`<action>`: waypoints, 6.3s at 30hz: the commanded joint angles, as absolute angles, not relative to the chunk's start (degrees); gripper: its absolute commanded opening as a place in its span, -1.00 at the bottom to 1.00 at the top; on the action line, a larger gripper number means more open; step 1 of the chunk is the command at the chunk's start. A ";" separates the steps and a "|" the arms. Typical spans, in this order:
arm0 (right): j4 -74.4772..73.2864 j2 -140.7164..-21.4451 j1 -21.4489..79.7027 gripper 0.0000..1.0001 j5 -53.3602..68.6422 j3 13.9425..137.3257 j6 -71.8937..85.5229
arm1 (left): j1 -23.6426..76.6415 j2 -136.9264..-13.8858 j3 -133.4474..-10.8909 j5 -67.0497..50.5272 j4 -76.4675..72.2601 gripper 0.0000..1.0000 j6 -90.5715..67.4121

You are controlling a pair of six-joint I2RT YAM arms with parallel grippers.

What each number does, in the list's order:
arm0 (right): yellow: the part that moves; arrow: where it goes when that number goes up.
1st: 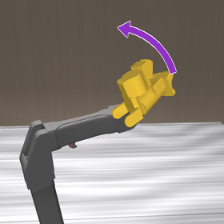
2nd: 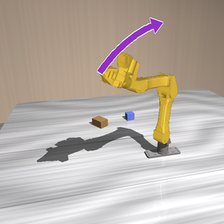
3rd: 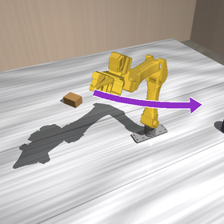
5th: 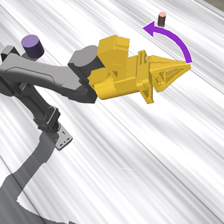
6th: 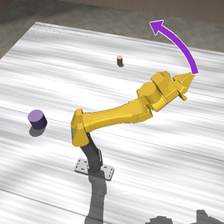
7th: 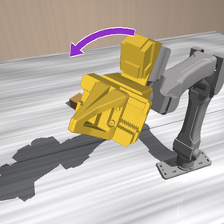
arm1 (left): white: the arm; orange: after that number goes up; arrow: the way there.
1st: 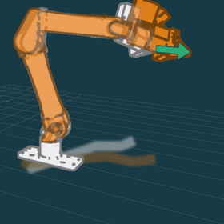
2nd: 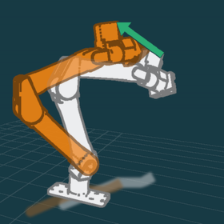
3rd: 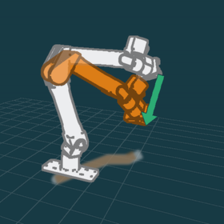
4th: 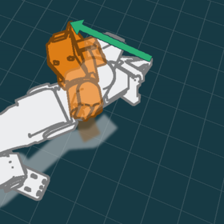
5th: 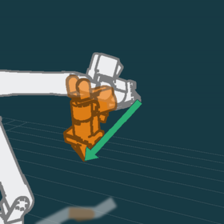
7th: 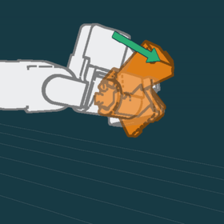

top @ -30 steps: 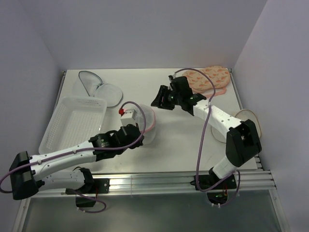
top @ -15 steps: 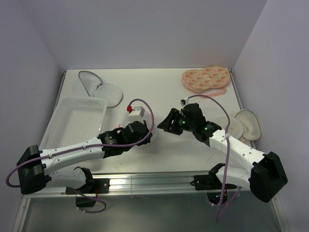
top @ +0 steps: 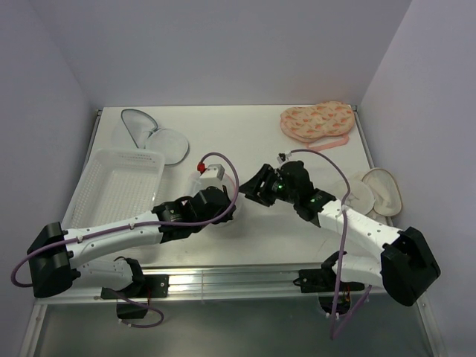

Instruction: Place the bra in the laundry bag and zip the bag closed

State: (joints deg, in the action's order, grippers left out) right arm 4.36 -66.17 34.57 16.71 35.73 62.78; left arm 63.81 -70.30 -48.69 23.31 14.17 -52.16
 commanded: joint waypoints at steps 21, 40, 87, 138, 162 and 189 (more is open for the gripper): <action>2.64 -76.02 35.34 -0.83 11.95 45.17 56.43 | 64.16 -63.73 -46.51 24.96 18.19 -1.00 -54.05; -8.24 -91.84 30.67 -0.72 21.09 68.46 38.59 | 67.85 -53.78 -41.22 28.92 23.75 -1.00 -58.71; -0.35 -71.45 41.31 -0.34 10.02 42.89 51.94 | 66.18 -72.07 -50.72 25.31 13.09 -1.00 -52.47; -3.96 -74.79 34.37 -0.95 11.95 47.20 45.79 | 59.50 -51.50 -40.34 34.01 28.48 -0.94 -58.89; -4.66 -72.86 34.37 0.10 12.39 47.20 45.53 | 59.41 -48.52 -42.71 29.53 27.07 -0.10 -54.32; -23.38 -31.30 34.19 1.00 -5.89 37.97 37.71 | 59.50 -36.04 -46.85 30.94 27.86 0.24 -45.97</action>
